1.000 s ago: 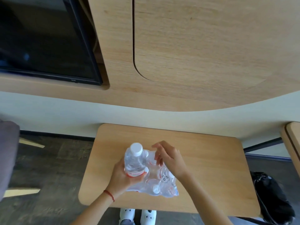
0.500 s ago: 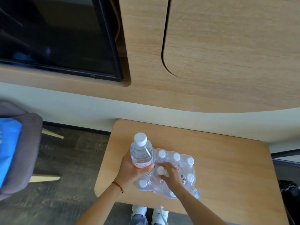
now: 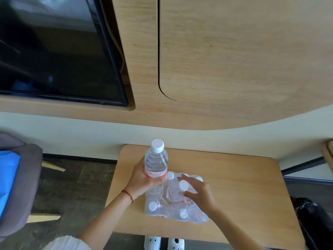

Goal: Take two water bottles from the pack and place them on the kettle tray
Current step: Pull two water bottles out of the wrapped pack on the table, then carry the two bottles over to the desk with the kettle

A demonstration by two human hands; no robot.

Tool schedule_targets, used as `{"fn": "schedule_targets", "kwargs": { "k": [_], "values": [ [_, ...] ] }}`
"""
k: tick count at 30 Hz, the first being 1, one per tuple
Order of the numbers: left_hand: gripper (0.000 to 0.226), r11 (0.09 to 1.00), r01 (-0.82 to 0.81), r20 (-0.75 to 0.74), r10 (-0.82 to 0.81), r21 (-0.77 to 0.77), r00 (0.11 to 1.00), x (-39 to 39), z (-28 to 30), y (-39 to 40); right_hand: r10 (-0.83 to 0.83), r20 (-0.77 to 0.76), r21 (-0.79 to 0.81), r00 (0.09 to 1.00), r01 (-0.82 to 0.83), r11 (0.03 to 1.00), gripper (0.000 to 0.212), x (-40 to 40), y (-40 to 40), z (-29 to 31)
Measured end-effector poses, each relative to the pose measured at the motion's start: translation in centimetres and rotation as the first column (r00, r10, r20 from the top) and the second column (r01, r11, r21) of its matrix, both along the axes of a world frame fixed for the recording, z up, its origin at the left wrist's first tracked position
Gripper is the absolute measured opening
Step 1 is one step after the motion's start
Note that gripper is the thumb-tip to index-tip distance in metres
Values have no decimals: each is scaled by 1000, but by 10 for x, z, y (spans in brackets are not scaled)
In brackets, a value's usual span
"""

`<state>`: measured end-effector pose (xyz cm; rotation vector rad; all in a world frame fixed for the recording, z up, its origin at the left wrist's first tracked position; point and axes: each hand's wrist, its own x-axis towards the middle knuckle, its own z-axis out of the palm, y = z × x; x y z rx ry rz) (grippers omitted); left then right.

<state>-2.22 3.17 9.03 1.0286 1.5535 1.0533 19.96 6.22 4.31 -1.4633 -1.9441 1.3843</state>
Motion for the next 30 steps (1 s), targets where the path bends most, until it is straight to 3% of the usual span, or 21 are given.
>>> {"fn": "schedule_targets", "kwargs": {
  "k": [5, 10, 14, 18, 22, 30],
  "values": [
    [57, 993, 80, -16, -78, 92, 997, 10, 49, 8, -46, -269, 120, 962, 81, 989, 34, 20, 6, 115],
    [61, 969, 168, 31, -176, 181, 984, 19, 108, 19, -104, -548, 228, 830, 267, 936, 19, 31, -2, 219],
    [50, 918, 273, 29, -293, 286, 956, 37, 155, 35, -243, -668, 206, 704, 487, 849, 30, 35, -4, 273],
    [38, 875, 352, 22, -380, 331, 925, 66, 187, 42, -411, -701, 64, 582, 626, 777, 29, 53, -13, 295],
    [45, 830, 438, -5, -465, 345, 885, 108, 200, 34, -553, -713, -71, 431, 740, 669, 35, 94, -36, 293],
    [47, 705, 620, -41, -649, 344, 760, 250, 200, 7, -557, -761, 10, 332, 865, 501, 30, 213, -105, 282]
  ]
}}
